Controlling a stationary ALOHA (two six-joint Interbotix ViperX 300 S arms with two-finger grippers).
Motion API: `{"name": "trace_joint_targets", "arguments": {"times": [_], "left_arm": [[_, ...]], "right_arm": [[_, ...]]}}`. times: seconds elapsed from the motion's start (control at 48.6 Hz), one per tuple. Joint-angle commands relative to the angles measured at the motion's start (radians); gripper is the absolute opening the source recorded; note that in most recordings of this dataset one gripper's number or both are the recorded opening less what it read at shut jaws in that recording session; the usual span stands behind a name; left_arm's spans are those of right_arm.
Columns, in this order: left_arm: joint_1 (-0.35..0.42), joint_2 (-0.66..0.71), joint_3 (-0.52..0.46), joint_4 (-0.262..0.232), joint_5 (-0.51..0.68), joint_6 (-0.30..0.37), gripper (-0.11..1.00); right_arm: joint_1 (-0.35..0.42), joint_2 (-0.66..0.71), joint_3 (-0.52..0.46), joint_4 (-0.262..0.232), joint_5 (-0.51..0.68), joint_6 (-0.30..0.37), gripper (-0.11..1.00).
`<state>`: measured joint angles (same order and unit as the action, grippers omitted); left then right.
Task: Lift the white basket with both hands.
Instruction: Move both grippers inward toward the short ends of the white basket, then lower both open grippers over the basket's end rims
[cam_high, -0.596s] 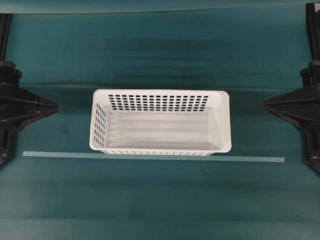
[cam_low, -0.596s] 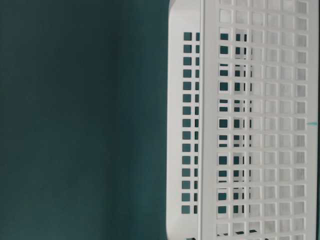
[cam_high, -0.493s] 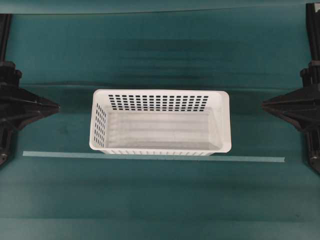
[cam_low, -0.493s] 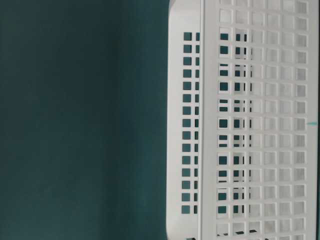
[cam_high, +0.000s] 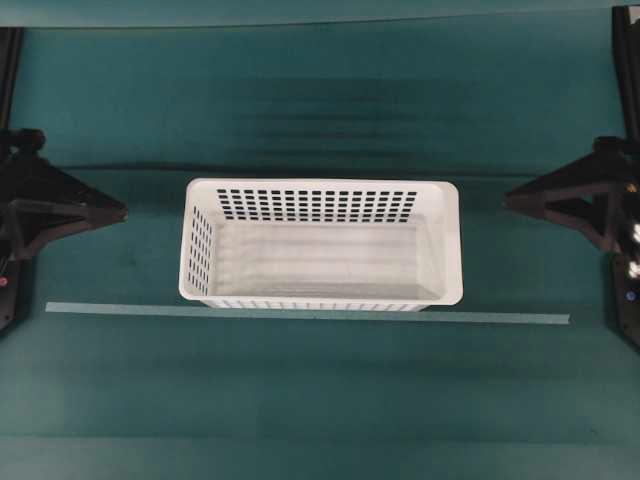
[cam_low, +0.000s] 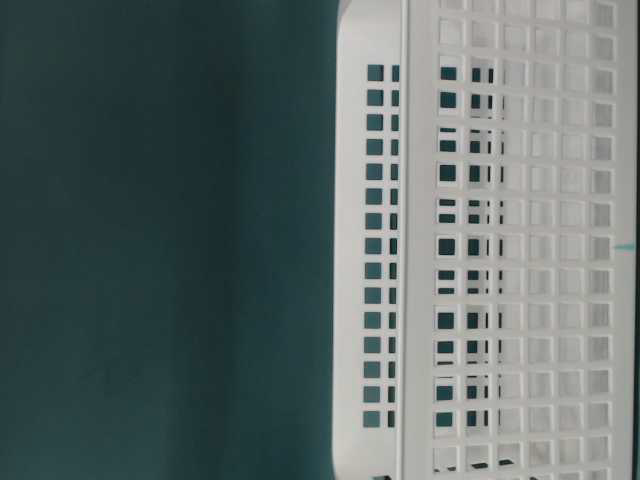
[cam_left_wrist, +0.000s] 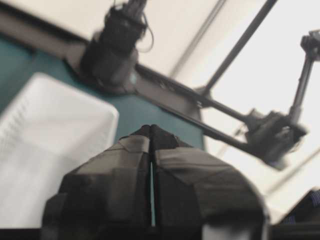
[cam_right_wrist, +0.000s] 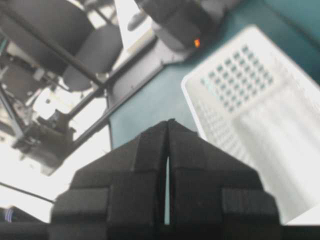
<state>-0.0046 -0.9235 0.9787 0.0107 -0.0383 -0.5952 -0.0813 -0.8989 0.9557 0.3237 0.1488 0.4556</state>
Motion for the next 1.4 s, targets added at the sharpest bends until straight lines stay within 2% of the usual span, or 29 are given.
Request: {"name": "trace_joint_targets", "arguments": {"times": [0.0,0.082,0.226,0.37,0.473,0.576,0.678,0.802,0.884,1.192,1.377], "left_arm": [[-0.003,0.049,-0.072,0.003,0.041,-0.126,-0.04],[-0.002,0.075,-0.106,0.008,0.077,-0.253,-0.04],[-0.006,0.120,-0.138,0.011,0.138,-0.405,-0.04],[-0.002,0.176,-0.175,0.009,0.166,-0.569,-0.04],[0.003,0.215,-0.199,0.009,0.210,-0.652,-0.04],[0.018,0.242,-0.215,0.009,0.347,-0.689,-0.04],[0.031,0.298,-0.250,0.011,0.528,-0.735,-0.04],[0.044,0.362,-0.288,0.011,0.687,-0.764,-0.04],[0.055,0.399,-0.313,0.012,0.750,-0.764,-0.04],[0.058,0.457,-0.322,0.012,0.801,-0.764,-0.04],[0.058,0.468,-0.319,0.012,0.801,-0.758,-0.03]], "right_arm": [[-0.020,0.075,-0.083,0.005,0.094,0.072,0.02],[-0.038,0.144,-0.147,0.003,0.216,0.170,0.02],[-0.063,0.238,-0.241,-0.025,0.336,0.293,0.02],[-0.104,0.305,-0.276,-0.032,0.491,0.431,0.02],[-0.121,0.334,-0.291,-0.049,0.595,0.514,0.02],[-0.127,0.359,-0.307,-0.114,0.673,0.583,0.02],[-0.129,0.387,-0.316,-0.152,0.761,0.640,0.02],[-0.126,0.430,-0.328,-0.158,0.853,0.661,0.02],[-0.126,0.456,-0.342,-0.158,0.879,0.660,0.02],[-0.120,0.529,-0.347,-0.161,0.877,0.618,0.02],[-0.120,0.557,-0.344,-0.161,0.851,0.617,0.09]]}}
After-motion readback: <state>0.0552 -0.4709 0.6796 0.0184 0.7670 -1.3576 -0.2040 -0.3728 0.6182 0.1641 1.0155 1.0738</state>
